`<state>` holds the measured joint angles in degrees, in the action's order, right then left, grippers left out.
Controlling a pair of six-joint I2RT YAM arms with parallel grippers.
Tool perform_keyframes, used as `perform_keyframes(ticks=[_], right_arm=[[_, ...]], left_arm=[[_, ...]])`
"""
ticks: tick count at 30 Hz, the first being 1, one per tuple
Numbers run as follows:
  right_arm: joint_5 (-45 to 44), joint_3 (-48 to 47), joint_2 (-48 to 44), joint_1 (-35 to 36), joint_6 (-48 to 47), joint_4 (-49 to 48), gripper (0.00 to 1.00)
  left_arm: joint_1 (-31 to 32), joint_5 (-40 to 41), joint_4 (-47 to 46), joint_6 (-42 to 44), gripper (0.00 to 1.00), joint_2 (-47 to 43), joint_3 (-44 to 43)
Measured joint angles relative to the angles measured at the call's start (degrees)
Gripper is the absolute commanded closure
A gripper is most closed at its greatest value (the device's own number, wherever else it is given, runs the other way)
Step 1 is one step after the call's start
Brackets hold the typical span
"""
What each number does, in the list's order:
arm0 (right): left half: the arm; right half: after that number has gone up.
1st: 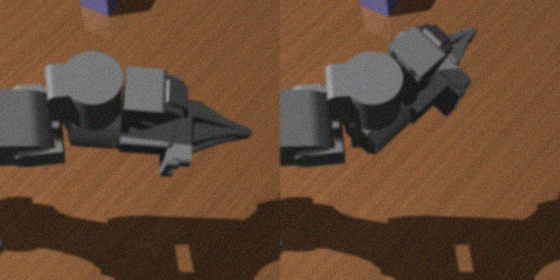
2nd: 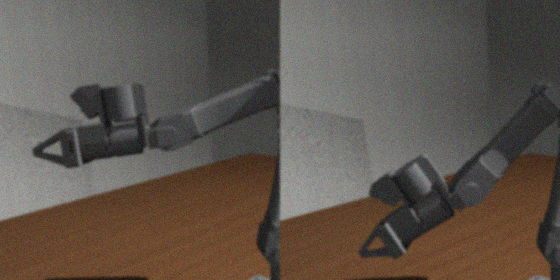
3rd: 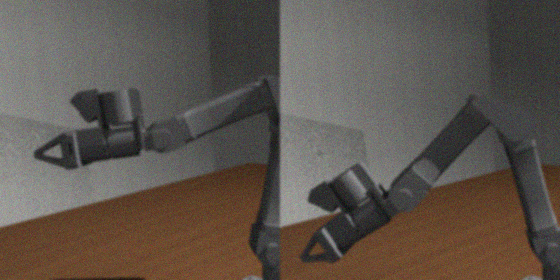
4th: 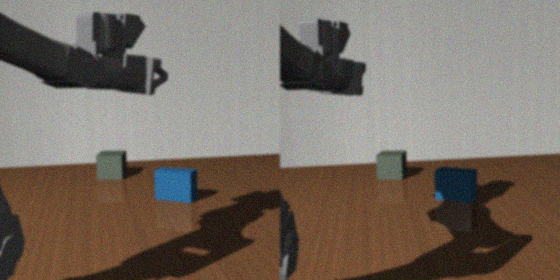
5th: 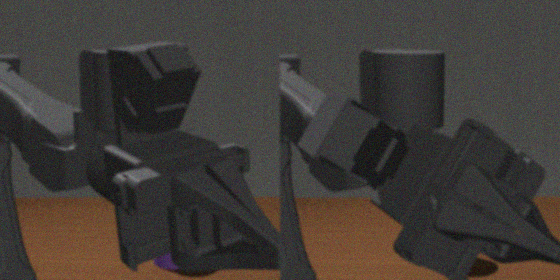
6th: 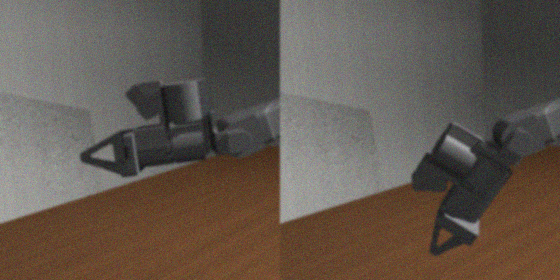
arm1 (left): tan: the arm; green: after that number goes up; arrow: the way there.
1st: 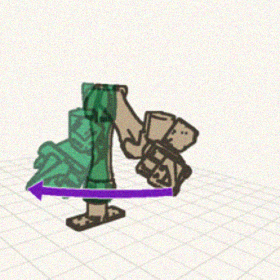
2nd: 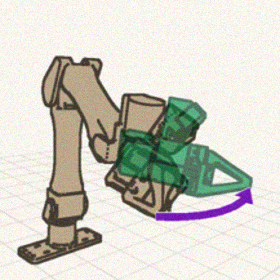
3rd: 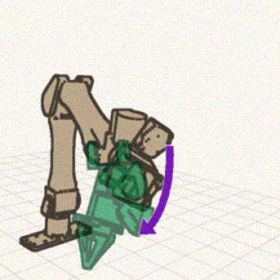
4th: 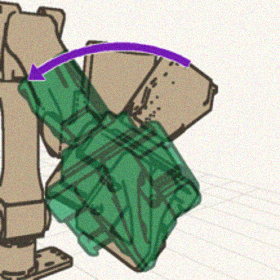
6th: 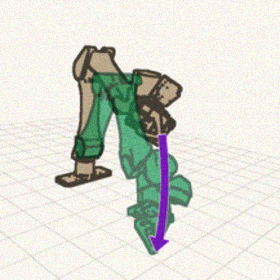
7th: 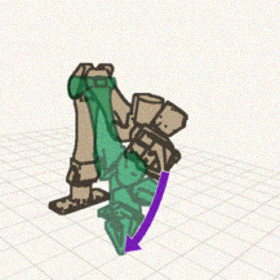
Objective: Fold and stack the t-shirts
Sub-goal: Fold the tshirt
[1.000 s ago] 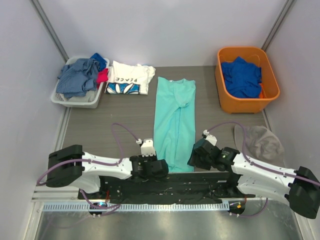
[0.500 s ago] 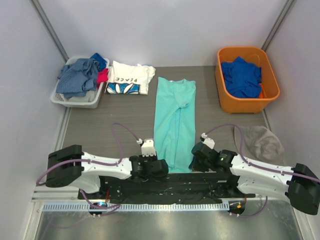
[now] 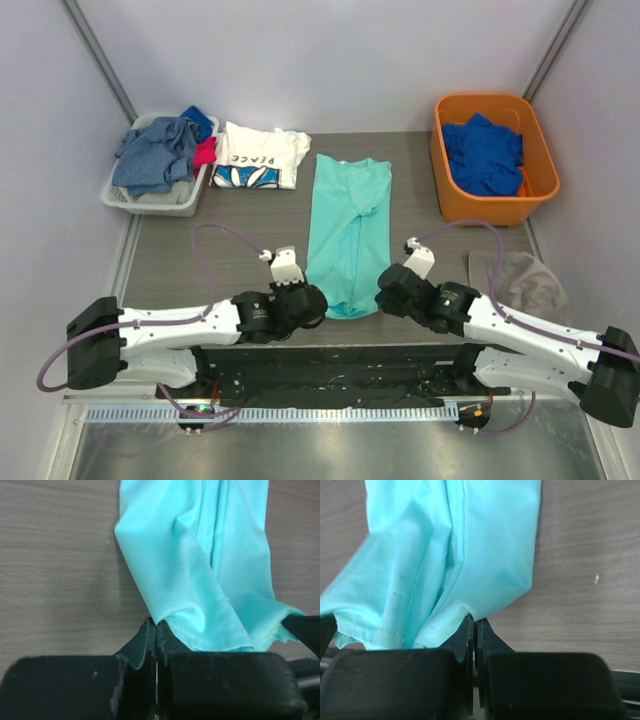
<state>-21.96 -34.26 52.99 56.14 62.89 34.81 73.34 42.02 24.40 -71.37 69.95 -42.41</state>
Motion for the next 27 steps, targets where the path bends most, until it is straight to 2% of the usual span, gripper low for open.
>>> perform_keyframes(ticks=[5,10,18,27], right_arm=[[-5.09,-7.21,6.71,-1.40,-3.04,-0.87,0.99],[-6.01,-13.25,13.33,-7.96,-7.98,-4.42,0.99],[-1.66,-17.70,23.21,-21.03,-15.12,-10.71,0.99],[5.73,-24.87,35.93,-30.34,-20.35,-16.79,0.99]], left_arm=[[-6.29,-1.05,-2.10,6.45,1.00,1.97,-1.79],[-13.03,-3.78,-6.10,13.42,1.00,6.19,-5.97],[-23.17,-11.80,-12.02,22.86,1.00,20.50,-18.84],[-32.17,-21.16,-15.37,28.61,1.00,34.27,-30.16]])
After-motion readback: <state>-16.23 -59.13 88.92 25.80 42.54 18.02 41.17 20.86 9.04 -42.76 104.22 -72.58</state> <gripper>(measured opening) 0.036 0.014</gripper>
